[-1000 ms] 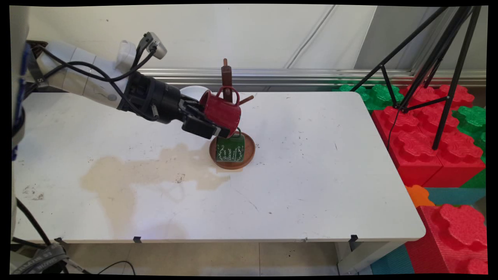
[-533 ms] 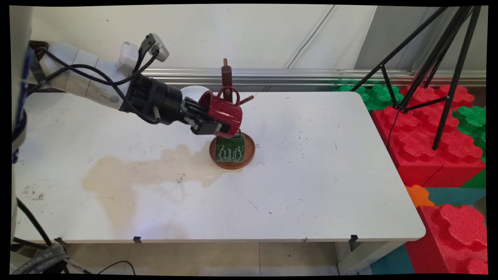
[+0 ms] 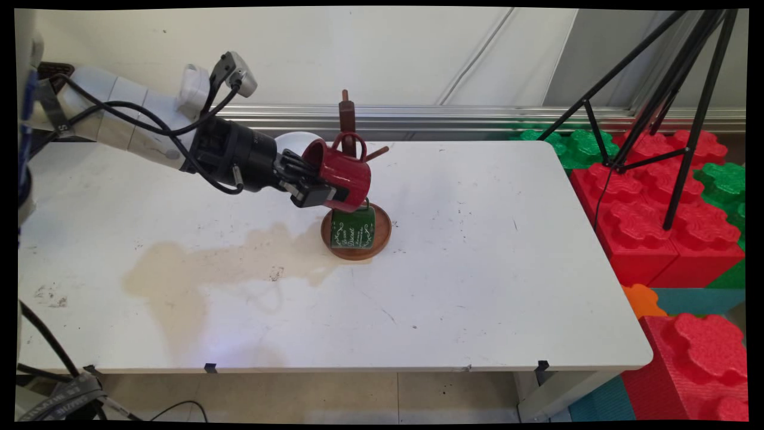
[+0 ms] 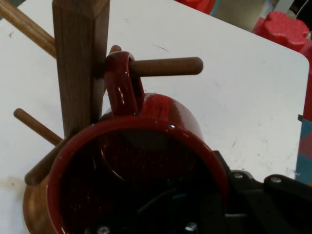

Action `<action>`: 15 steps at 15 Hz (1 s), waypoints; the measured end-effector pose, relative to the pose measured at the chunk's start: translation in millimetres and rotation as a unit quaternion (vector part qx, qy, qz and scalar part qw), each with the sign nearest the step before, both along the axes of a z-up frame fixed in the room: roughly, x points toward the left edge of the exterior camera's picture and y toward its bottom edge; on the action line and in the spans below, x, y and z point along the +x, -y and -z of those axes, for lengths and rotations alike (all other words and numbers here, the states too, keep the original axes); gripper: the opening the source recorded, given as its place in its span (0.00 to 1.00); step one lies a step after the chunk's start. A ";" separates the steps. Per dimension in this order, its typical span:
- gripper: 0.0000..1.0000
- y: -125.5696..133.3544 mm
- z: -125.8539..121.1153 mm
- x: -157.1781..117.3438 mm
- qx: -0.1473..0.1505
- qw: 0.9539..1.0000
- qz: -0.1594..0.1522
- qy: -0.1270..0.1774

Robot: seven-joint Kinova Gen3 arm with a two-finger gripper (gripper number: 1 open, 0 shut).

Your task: Place the picked object on the table

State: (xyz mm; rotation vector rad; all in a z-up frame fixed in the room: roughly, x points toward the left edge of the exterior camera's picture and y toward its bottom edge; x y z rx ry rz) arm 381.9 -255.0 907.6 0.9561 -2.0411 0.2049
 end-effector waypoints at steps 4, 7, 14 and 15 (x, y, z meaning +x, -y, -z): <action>0.00 -1.9 -3.8 3.4 -0.008 1.000 0.000 0.004; 0.00 -4.0 -8.4 5.5 -0.014 1.000 0.004 0.005; 0.00 -16.9 -24.1 7.9 -0.028 0.999 0.030 0.004; 0.00 -19.4 -25.9 8.1 -0.030 0.999 0.036 0.005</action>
